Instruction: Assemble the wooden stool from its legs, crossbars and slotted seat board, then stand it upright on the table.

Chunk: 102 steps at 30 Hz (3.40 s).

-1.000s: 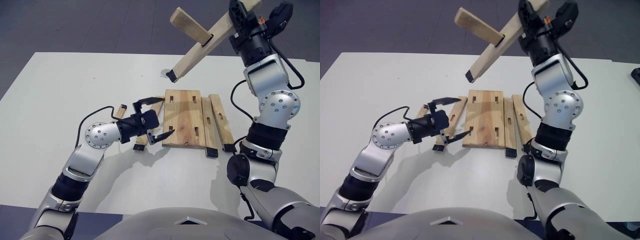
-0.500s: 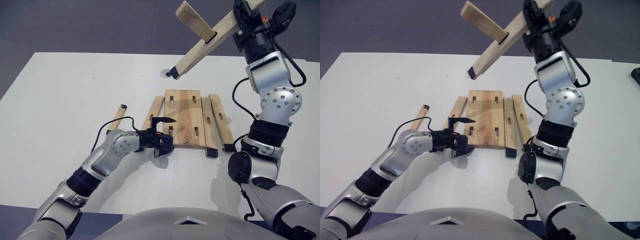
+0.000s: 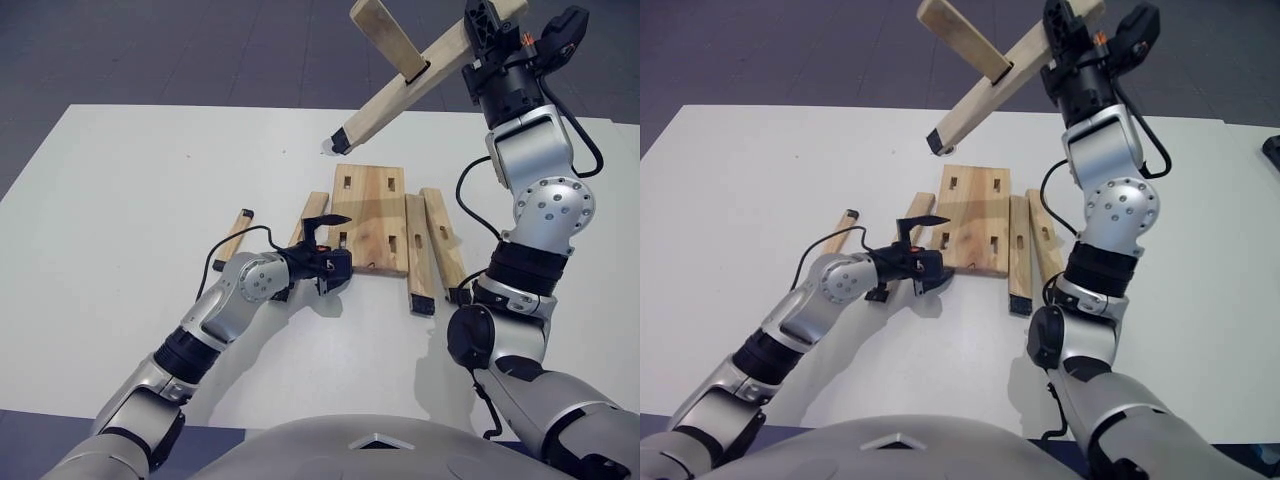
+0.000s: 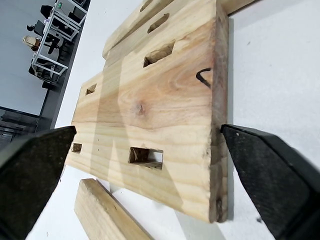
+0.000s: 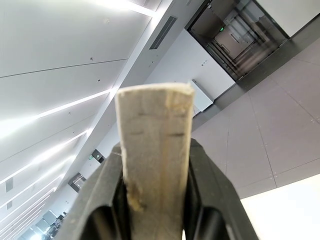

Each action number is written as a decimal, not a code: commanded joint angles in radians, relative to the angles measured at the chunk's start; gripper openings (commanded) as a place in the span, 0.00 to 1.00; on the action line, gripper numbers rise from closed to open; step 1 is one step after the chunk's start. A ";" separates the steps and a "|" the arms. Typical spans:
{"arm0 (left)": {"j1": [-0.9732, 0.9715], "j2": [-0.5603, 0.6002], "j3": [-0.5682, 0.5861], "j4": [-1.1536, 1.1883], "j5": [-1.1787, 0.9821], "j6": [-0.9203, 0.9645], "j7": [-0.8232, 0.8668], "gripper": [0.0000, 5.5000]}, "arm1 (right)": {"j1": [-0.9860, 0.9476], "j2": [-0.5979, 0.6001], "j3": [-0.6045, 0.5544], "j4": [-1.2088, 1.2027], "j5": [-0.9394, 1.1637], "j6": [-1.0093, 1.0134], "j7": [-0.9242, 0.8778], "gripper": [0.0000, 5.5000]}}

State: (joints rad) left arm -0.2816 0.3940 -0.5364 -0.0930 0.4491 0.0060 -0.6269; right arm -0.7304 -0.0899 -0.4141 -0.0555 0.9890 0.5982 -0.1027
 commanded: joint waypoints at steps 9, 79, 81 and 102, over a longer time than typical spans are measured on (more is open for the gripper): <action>-0.006 -0.129 0.211 -0.213 -0.230 0.188 0.030 0.98 | 0.080 -0.013 0.038 -0.105 -0.022 0.018 -0.025 0.18; -0.279 -0.352 0.890 -0.159 -1.029 0.264 0.758 0.98 | 0.629 -0.156 0.312 -0.325 -0.466 -0.144 -0.055 0.18; -0.286 -0.348 0.889 -0.167 -1.030 0.266 0.766 0.98 | 0.683 -0.170 0.343 -0.333 -0.508 -0.171 -0.008 0.18; -0.247 -0.361 0.839 -0.186 -0.963 0.224 0.786 0.98 | 0.826 -0.380 0.538 -0.050 -0.697 -0.195 0.264 0.20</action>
State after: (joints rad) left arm -0.5485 0.0405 0.3323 -0.2885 -0.5523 0.2442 0.1526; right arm -0.0666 -0.3666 -0.0096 -0.3365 0.4595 0.1666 0.0907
